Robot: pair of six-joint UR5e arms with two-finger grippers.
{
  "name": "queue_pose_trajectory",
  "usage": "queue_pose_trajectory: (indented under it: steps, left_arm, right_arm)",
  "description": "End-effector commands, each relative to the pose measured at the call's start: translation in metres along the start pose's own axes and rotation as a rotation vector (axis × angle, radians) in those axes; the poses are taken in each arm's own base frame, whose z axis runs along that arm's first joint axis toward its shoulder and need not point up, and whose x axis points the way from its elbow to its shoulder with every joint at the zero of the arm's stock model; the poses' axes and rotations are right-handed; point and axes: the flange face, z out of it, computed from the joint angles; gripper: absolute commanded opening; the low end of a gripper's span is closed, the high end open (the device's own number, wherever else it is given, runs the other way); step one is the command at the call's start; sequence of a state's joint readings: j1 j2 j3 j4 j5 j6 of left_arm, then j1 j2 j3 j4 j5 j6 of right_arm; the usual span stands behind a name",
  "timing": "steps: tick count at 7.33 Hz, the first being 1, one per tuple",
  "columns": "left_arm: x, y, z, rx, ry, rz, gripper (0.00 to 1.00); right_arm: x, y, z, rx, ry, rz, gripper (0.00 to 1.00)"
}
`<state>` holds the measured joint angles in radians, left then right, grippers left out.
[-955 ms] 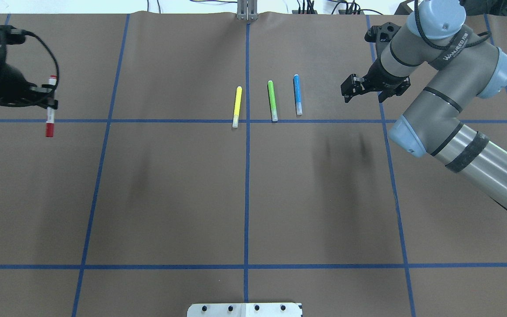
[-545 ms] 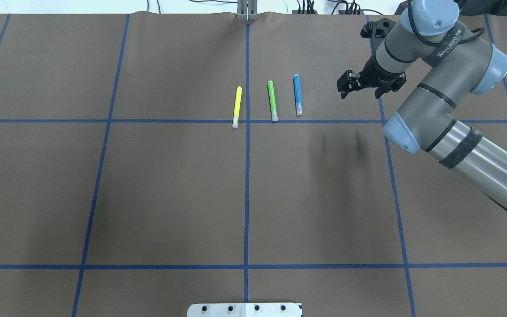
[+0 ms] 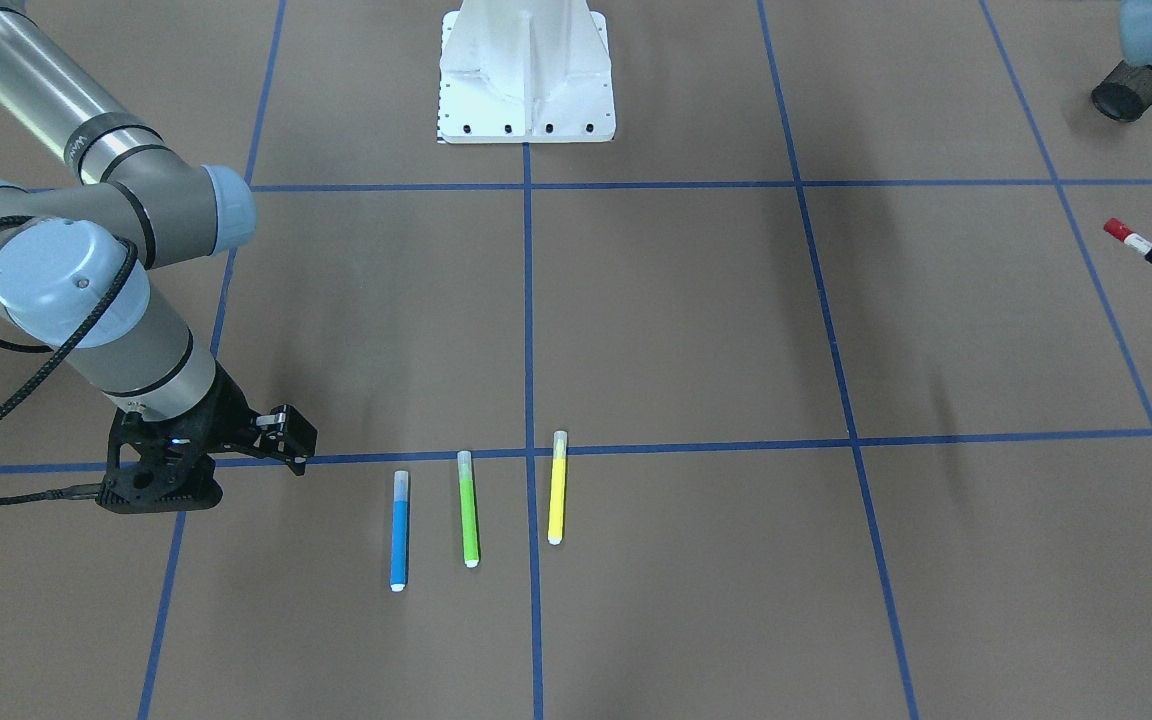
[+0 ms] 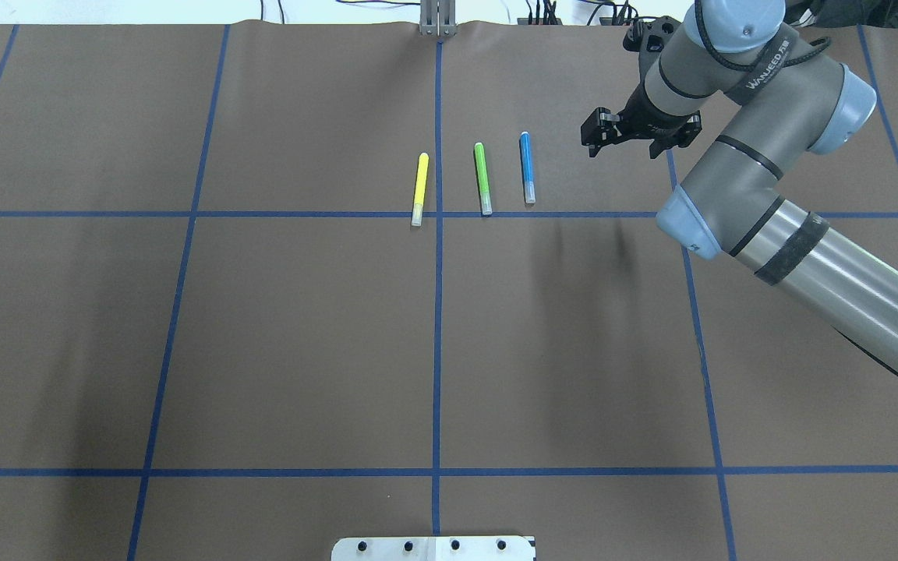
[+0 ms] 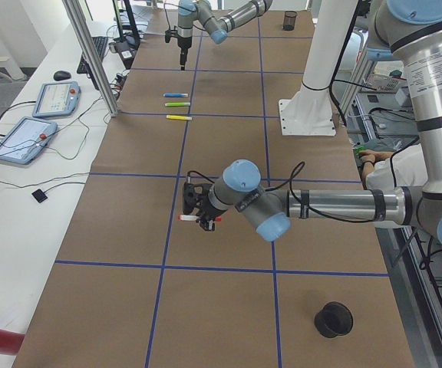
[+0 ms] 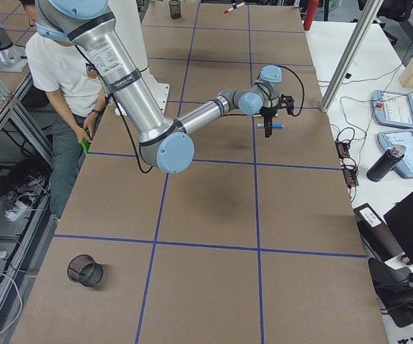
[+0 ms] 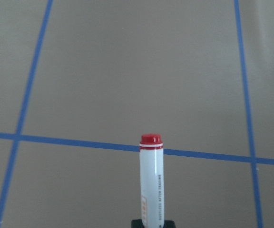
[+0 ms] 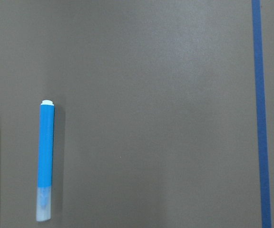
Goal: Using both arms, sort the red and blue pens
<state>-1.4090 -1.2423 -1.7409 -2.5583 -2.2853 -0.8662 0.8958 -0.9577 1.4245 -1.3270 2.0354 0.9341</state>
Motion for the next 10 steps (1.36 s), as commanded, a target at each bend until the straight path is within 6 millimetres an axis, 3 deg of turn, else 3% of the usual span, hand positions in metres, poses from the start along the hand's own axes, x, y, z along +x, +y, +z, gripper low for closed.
queue_pose_trajectory:
  steps: [1, 4, 6, 8, 10]
  left_arm:
    - [-0.076, 0.039, -0.059, 0.106, 0.029, -0.090, 0.00]
    - [-0.140, 0.140, -0.116, 0.293, 0.032, -0.120, 0.00]
    - [-0.195, 0.221, -0.126, 0.423, 0.005, -0.112, 0.00]
    - [-0.226, 0.288, -0.128, 0.510, -0.083, -0.078, 0.00]
    - [-0.227, 0.322, -0.126, 0.515, -0.080, -0.068, 0.00]
  right_arm:
    - [-0.030, 0.002, 0.008, 0.042, 0.020, 0.026, 0.99]
    - [-0.048, -0.003, 0.013, 0.037, 0.020, 0.052, 0.99]
    - [-0.052, -0.007, 0.037, 0.070, -0.038, 0.092, 0.99]
    - [-0.052, -0.007, 0.042, 0.078, -0.052, 0.107, 0.99]
    - [-0.053, -0.006, 0.042, 0.077, -0.052, 0.106, 0.99]
